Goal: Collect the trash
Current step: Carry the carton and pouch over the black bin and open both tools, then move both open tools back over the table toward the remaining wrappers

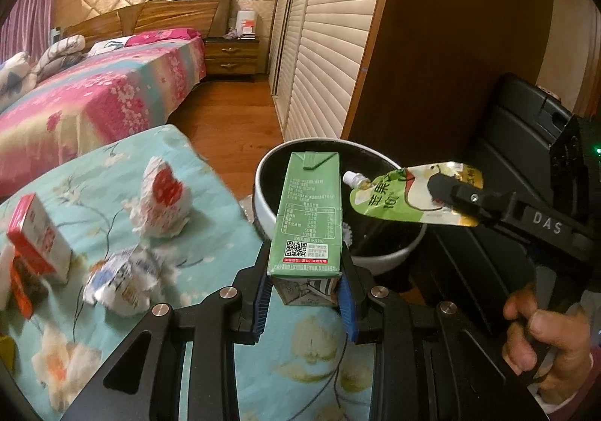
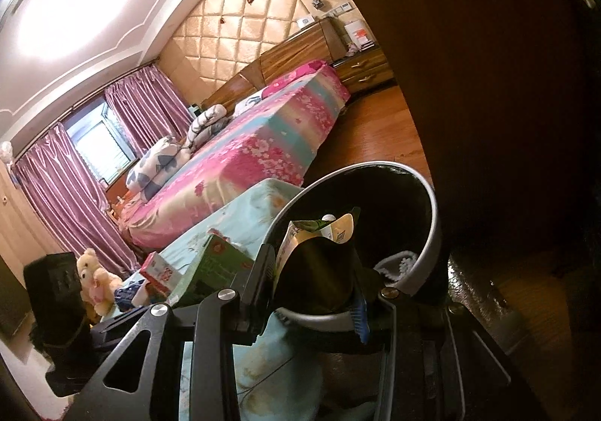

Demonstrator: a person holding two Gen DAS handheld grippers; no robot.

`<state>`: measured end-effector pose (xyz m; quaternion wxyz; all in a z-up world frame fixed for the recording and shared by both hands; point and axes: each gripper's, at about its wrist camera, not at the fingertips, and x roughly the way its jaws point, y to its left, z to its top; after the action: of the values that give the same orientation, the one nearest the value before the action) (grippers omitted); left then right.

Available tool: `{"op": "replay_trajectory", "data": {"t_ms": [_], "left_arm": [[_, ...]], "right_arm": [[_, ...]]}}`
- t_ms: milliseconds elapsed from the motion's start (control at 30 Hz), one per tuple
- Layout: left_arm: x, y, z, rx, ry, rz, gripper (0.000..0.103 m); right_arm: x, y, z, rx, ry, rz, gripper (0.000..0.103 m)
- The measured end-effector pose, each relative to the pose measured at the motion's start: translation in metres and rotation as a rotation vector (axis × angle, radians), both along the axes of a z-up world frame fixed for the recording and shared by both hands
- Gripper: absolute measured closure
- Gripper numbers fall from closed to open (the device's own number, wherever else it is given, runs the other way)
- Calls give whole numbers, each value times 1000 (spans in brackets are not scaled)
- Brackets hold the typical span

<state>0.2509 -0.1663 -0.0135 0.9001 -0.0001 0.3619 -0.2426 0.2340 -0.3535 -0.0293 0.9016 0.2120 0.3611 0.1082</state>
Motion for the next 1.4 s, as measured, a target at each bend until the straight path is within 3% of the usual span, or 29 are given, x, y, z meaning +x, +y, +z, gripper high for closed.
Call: {"op": "replay_trajectory", "data": {"t_ms": [800,900,967,1267,1400], "left_arm": [[40,-35,-11,31,21,-12,73],[42,-34,-10,23,22,-3,60],[38,-32,-9,16,15,9,47],[9,1,-22,-14,42,49,44],[-9,25,-24,-25,47,88,44]], "right_arm": [[33,-17,-17,-21,80,-15,66],[33,-19,-16,-12,92,-26,58],[33,-20,-16,-9,91,-35,44],[19,-5,-11,-3,81,-24,20],[11,17,-7,-20,77,18,15]]}}
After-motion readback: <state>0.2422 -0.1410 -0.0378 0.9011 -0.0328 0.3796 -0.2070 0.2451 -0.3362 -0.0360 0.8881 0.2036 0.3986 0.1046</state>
